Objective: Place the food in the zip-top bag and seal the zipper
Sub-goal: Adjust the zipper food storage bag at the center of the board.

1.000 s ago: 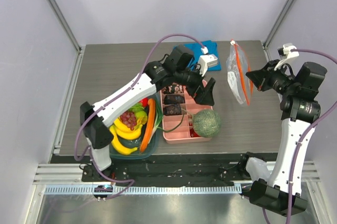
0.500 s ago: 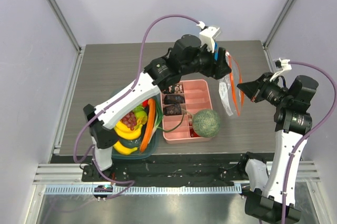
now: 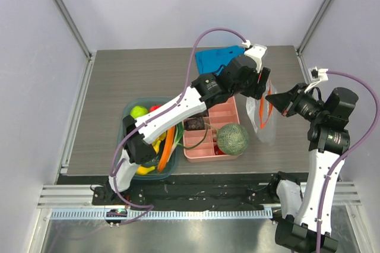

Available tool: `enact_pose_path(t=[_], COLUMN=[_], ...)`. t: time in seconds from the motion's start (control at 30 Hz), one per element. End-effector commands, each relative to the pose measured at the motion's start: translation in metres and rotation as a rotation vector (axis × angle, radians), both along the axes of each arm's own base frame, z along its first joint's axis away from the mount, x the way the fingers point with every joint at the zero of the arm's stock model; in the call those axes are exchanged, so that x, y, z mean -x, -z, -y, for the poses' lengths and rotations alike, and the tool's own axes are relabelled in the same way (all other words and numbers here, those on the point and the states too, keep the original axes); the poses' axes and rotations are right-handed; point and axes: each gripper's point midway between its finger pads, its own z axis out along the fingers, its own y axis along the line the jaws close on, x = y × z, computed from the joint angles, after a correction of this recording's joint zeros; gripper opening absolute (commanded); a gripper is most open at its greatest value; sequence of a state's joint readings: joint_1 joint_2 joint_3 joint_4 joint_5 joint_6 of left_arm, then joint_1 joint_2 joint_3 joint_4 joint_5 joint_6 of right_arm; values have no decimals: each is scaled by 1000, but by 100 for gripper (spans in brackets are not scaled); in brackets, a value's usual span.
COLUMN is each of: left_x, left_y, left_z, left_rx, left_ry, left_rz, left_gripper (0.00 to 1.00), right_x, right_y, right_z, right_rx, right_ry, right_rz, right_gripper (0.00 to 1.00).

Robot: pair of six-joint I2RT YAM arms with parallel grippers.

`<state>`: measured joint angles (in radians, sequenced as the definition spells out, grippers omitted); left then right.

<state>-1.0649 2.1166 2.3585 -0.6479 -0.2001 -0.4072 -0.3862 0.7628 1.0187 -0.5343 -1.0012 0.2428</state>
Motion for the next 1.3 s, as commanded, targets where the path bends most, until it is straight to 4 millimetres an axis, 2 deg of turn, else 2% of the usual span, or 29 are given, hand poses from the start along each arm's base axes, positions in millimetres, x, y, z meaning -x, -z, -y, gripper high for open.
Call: enact_pose_path(t=[0.0, 0.07, 0.1, 0.2, 0.27, 0.3, 0.37, 0.47, 0.5, 0.57, 0.6, 0.63, 0.7, 0.8, 0.83, 0.87, 0.9, 0.93, 0.97, 1.0, 1.03, 1.1, 1.13, 1.17, 1.23, 1.27], left_x=[8, 15, 17, 23, 29, 36, 37, 33, 29, 23, 20, 16, 13, 12, 13, 15, 13, 24, 28, 31, 32, 39, 37, 33, 26, 18], left_y=[-25, -13, 1, 19, 22, 20, 16, 18, 19, 20, 14, 9, 9, 4, -7, -7, -20, -19, -27, -30, -42, -46, -50, -47, -42, -41], left_z=[6, 7, 5, 5, 11, 16, 22, 22, 17, 2, -2, -12, -25, -39, -41, -43, -40, -39, -39, -38, -35, -33, -31, -30, -30, -29], left_rx=[64, 49, 29, 33, 50, 67, 93, 92, 90, 105, 130, 159, 175, 217, 268, 288, 338, 372, 398, 414, 460, 480, 487, 481, 446, 434], left_ry=[43, 71, 77, 111, 156, 201, 225, 209, 195, 225, 245, 297, 335, 438, 484, 495, 523, 570, 594, 612, 638, 690, 690, 661, 613, 561], left_rz=[7, -44, -78, -169, -195, -212, -211, -217, -229, -273, -276, -301, -325, -357, -365, -372, -329, -381, -373, -378, -362, -379, -374, -389, -388, -364], left_gripper=[66, 68, 71, 84, 87, 88, 87, 71, 61, 53, 41, 33, 17, 0, 0, 0, 0, 0, 0, 0, 0, 0, 0, 0, 0, 0], right_x=[-1, -3, -4, -4, -3, -1, -1, -1, -2, -11, -14, -21, -26, -35, -39, -40, -43, -45, -46, -46, -46, -46, -47, -46, -50, -51], right_y=[-10, -10, -10, -9, -10, -11, -7, -3, -6, 9, 10, 22, 30, 42, 46, 51, 54, 59, 62, 63, 64, 59, 55, 46, 27, 16], right_z=[0, 3, 4, 2, 0, -3, -6, -3, 2, 22, 29, 46, 60, 77, 80, 81, 81, 76, 74, 70, 68, 58, 56, 50, 49, 49], right_rx=[13, 29, 31, 10, -8, -35, -50, -40, -15, 45, 70, 109, 143, 194, 203, 215, 214, 216, 211, 211, 211, 189, 181, 153, 147, 153], right_ry=[-1, 21, 27, 22, 5, -7, -22, 3, 31, 153, 196, 284, 345, 408, 416, 409, 395, 353, 329, 302, 283, 217, 200, 174, 174, 179], right_rz=[55, 63, 60, 54, 59, 47, 42, 25, 32, -21, -32, -73, -102, -129, -139, -146, -150, -159, -167, -166, -166, -154, -146, -131, -80, -42], right_gripper=[1, 1, 1, 1, 1, 1, 1, 1, 1, 1, 1, 1, 1, 1, 1, 1, 1, 1, 1, 1, 1, 3, 10, 37, 61, 61])
